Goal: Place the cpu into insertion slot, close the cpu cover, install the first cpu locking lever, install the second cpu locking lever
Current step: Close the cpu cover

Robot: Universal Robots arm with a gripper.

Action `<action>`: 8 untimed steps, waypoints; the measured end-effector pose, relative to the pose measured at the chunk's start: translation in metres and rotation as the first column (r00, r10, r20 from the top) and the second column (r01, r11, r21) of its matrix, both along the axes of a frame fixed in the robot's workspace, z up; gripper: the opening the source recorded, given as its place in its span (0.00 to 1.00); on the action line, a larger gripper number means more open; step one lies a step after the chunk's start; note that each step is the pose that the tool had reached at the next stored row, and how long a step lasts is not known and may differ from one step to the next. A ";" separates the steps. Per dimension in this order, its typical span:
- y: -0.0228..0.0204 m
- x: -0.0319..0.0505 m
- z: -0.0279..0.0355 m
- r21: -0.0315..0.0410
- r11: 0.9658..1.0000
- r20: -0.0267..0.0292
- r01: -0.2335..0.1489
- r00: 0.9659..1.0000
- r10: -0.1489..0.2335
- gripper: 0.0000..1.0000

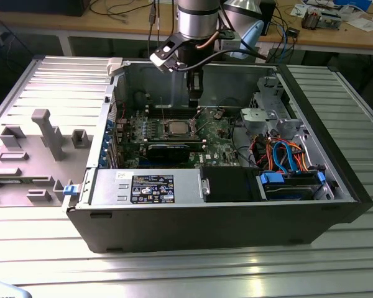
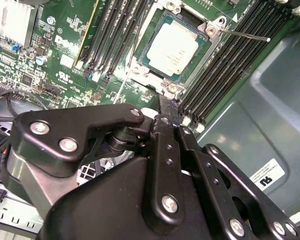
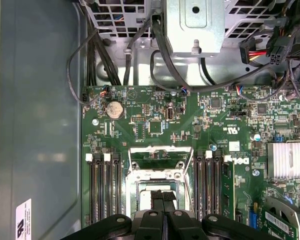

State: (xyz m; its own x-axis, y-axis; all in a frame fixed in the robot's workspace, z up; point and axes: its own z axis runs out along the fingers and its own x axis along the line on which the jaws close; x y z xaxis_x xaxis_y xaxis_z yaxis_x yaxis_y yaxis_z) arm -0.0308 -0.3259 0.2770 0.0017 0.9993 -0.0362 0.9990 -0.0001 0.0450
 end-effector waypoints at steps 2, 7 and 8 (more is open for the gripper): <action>0.0000 0.0005 0.0000 0.000 1.000 0.000 0.000 1.000 0.000 0.11; 0.0000 0.0020 0.0000 0.000 1.000 0.000 0.000 1.000 0.000 0.11; 0.0000 0.0022 0.0000 0.000 1.000 0.000 0.000 1.000 0.000 0.11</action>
